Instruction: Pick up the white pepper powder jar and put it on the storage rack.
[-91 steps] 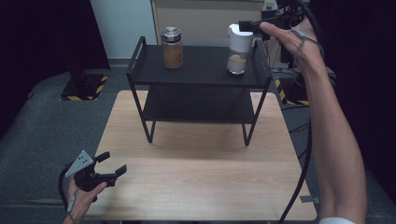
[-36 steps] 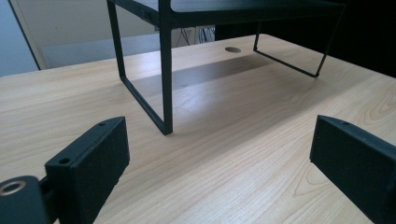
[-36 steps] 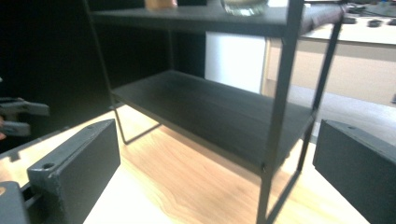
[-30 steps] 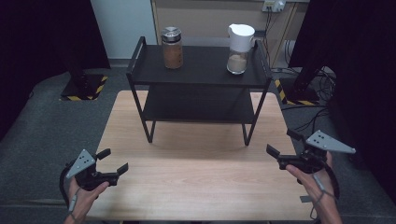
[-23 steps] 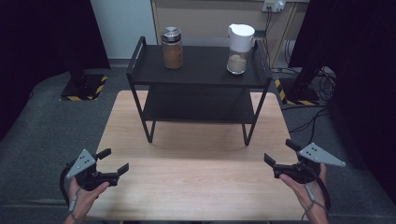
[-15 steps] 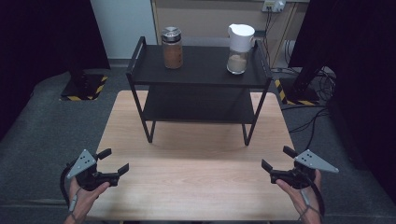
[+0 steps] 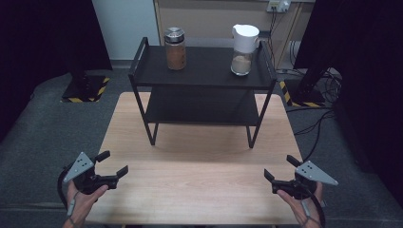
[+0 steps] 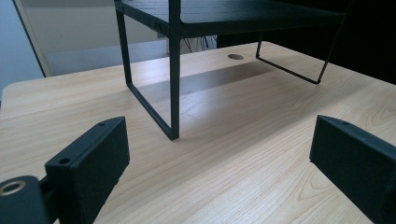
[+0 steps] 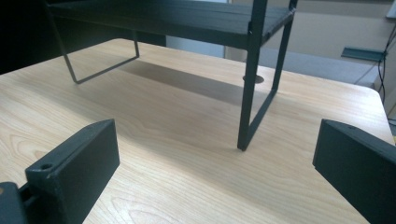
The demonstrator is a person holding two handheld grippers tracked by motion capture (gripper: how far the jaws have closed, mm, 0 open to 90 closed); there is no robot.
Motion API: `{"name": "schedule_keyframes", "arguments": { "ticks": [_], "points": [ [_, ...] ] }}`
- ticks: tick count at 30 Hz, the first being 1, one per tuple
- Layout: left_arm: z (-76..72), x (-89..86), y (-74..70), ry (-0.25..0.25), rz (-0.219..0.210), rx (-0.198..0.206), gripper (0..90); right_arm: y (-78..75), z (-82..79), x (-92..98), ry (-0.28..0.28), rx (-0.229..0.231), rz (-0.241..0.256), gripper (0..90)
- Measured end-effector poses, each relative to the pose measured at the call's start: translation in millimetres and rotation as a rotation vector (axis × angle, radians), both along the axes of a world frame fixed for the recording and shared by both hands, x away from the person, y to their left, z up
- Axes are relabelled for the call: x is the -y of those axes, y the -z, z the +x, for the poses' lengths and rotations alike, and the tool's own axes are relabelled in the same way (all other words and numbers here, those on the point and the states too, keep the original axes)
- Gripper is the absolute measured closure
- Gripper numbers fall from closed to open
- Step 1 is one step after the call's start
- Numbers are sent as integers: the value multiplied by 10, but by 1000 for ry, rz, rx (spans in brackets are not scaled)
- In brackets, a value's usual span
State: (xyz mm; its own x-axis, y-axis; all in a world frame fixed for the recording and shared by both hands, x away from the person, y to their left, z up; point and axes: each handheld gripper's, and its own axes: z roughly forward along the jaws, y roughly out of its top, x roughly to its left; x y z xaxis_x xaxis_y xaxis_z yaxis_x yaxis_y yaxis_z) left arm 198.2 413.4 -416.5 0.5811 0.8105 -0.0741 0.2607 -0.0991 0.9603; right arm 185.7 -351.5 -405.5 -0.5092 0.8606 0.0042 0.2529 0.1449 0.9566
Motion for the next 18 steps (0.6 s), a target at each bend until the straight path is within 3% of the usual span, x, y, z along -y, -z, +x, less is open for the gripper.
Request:
{"name": "schedule_keyframes", "arguments": {
  "ticks": [5,18],
  "points": [
    [-15,22,-17,2,22,9,37,53,-5,12,17,-12,4,10],
    [7,50,-15,6,29,18,37,114,33,12,54,-15,17,9]
  ]
}}
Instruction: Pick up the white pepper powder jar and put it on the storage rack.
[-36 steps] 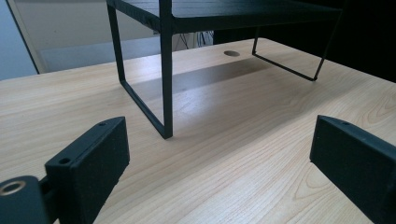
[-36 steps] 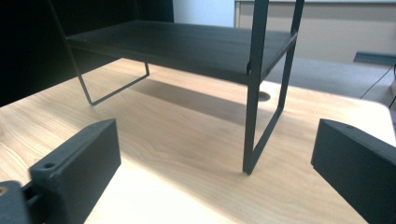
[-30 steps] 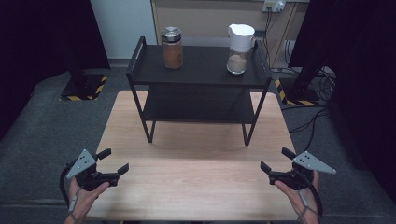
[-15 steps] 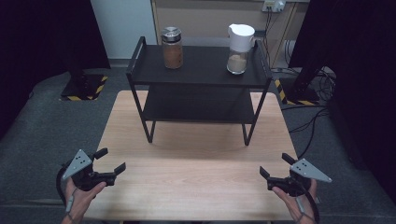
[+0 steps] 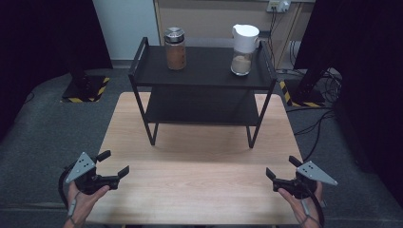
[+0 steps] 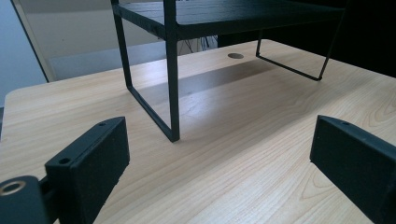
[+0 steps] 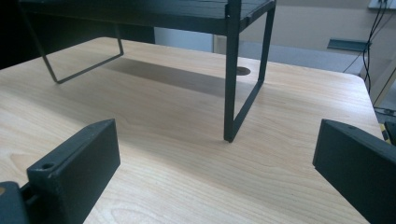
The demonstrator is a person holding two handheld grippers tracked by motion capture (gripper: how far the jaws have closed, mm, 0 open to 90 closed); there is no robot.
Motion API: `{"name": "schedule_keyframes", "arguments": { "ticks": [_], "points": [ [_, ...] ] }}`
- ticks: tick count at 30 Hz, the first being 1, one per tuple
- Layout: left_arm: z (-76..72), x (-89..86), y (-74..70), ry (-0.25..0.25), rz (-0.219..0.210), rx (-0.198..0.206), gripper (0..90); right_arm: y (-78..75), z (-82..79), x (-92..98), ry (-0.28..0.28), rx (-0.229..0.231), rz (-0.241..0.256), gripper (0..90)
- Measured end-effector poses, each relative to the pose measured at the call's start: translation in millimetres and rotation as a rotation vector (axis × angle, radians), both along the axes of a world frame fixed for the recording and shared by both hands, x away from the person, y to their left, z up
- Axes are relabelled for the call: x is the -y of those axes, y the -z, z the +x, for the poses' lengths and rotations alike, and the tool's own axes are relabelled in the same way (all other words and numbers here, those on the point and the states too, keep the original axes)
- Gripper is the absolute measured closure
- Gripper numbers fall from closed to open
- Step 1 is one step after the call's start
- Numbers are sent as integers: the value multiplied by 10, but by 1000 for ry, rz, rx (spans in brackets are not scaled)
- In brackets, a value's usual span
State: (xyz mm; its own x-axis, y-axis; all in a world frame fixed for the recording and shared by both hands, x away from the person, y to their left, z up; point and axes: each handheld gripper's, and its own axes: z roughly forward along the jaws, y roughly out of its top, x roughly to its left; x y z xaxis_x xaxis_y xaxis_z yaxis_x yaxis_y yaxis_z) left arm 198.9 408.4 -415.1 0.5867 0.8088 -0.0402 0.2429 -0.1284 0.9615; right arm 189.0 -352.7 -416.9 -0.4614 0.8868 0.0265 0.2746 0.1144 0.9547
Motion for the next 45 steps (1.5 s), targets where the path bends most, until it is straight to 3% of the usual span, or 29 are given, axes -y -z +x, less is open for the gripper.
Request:
{"name": "schedule_keyframes", "arguments": {
  "ticks": [8,14,23,31,45],
  "points": [
    [43,4,13,-3,-1,3,36,11,68,-31,14,24,-2,14],
    [92,38,24,3,-5,6,34,13,131,-38,13,16,1,14],
    [119,48,31,1,-3,7,33,52,206,-36,-18,14,-2,20],
    [106,13,63,-14,-26,6,32,67,197,-16,-19,24,-1,20],
    [99,17,86,-23,-30,0,30,88,167,9,-23,21,1,20]
  ]
}}
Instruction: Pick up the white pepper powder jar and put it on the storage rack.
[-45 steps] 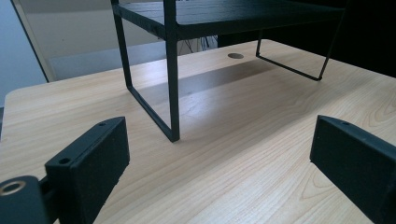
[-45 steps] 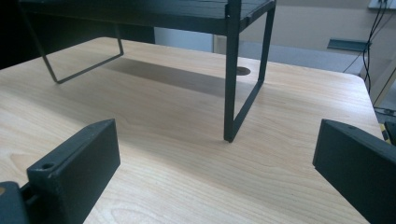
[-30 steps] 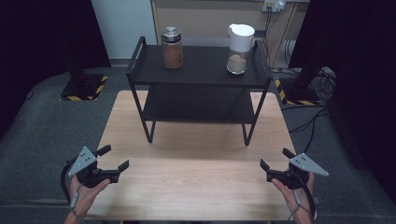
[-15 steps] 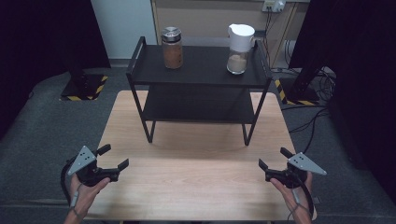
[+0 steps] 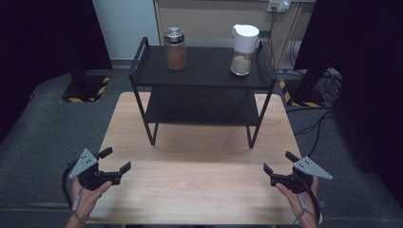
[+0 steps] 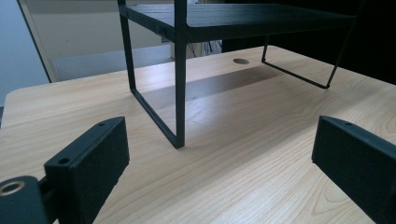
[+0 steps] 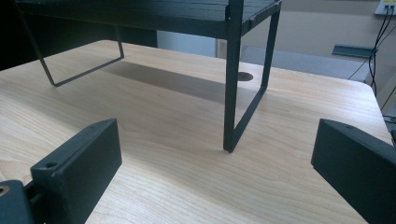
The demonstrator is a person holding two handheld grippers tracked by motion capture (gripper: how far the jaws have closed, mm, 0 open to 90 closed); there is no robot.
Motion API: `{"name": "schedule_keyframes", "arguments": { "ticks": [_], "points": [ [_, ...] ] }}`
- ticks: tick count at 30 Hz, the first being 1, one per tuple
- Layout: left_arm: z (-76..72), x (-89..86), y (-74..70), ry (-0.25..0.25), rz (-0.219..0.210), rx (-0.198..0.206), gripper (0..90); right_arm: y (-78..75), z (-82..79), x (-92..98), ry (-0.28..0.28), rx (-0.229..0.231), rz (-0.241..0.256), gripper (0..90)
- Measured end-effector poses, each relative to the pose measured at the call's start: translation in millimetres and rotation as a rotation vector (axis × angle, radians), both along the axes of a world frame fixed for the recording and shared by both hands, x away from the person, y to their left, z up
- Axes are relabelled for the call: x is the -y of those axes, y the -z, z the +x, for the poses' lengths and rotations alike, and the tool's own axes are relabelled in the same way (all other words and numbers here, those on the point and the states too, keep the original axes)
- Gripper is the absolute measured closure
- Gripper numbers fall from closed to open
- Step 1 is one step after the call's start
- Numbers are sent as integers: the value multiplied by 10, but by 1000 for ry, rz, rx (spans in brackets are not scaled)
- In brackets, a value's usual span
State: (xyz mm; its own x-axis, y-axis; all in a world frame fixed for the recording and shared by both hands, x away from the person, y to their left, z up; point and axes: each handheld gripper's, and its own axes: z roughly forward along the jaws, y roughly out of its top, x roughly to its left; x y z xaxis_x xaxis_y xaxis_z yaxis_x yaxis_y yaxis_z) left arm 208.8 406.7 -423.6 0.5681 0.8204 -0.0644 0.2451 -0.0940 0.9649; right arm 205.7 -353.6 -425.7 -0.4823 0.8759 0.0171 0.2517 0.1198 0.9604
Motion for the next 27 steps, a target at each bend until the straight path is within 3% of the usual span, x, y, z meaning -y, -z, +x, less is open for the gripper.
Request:
{"name": "schedule_keyframes", "arguments": {
  "ticks": [7,12,27],
  "points": [
    [-11,-5,12,1,-4,3,30,13,4,27,-26,-15,3,20],
    [-9,-23,30,0,-20,0,29,19,-19,35,-23,-12,8,20],
    [-28,-1,11,25,-15,12,29,70,-33,48,-26,-41,8,21]
  ]
}}
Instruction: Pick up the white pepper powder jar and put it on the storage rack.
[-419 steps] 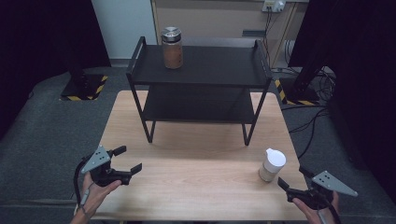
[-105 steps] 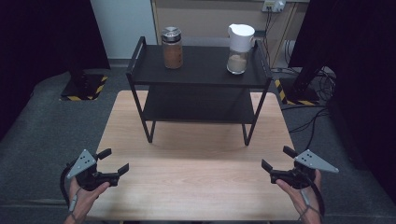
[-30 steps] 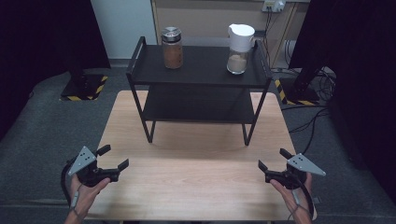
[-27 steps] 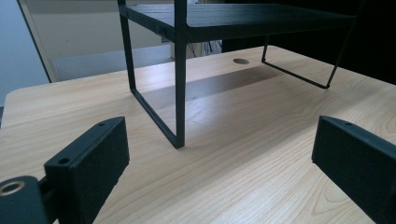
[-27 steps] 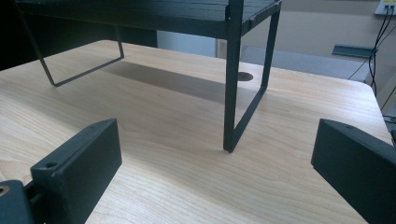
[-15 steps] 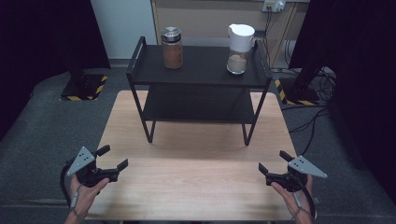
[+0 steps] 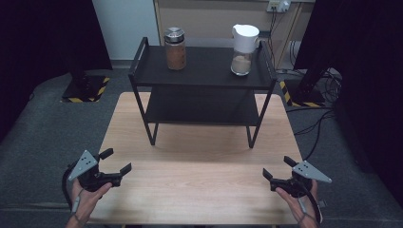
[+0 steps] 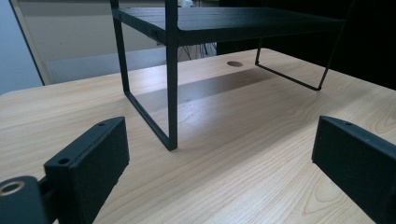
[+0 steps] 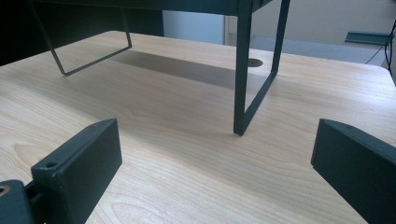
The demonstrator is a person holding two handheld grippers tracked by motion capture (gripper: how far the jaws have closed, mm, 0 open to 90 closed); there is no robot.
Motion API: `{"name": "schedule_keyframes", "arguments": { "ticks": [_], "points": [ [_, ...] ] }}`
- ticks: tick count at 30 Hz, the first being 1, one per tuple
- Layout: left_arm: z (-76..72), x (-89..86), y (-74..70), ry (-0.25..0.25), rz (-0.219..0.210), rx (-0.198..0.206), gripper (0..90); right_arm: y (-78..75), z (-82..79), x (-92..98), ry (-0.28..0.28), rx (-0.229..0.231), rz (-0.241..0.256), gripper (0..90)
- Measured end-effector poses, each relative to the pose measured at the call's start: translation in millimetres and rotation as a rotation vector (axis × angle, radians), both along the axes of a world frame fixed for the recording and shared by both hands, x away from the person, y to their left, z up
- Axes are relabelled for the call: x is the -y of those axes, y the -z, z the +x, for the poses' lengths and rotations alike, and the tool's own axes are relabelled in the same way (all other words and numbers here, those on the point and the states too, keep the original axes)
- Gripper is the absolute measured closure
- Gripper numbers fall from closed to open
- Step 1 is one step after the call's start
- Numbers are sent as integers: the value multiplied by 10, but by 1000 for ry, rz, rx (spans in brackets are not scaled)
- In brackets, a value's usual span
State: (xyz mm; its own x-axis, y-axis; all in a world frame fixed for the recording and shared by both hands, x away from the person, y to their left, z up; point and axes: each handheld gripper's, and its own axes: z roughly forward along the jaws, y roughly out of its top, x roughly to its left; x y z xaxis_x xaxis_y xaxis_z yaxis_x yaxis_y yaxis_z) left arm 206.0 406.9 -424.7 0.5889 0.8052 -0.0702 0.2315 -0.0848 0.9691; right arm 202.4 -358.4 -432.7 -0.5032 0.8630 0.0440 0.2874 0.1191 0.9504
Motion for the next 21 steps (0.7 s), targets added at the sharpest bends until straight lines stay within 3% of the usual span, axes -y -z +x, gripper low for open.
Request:
{"name": "schedule_keyframes", "arguments": {
  "ticks": [21],
  "points": [
    [-18,-15,-2,11,-5,2,30,11,-49,20,16,20,6,21]
  ]
}}
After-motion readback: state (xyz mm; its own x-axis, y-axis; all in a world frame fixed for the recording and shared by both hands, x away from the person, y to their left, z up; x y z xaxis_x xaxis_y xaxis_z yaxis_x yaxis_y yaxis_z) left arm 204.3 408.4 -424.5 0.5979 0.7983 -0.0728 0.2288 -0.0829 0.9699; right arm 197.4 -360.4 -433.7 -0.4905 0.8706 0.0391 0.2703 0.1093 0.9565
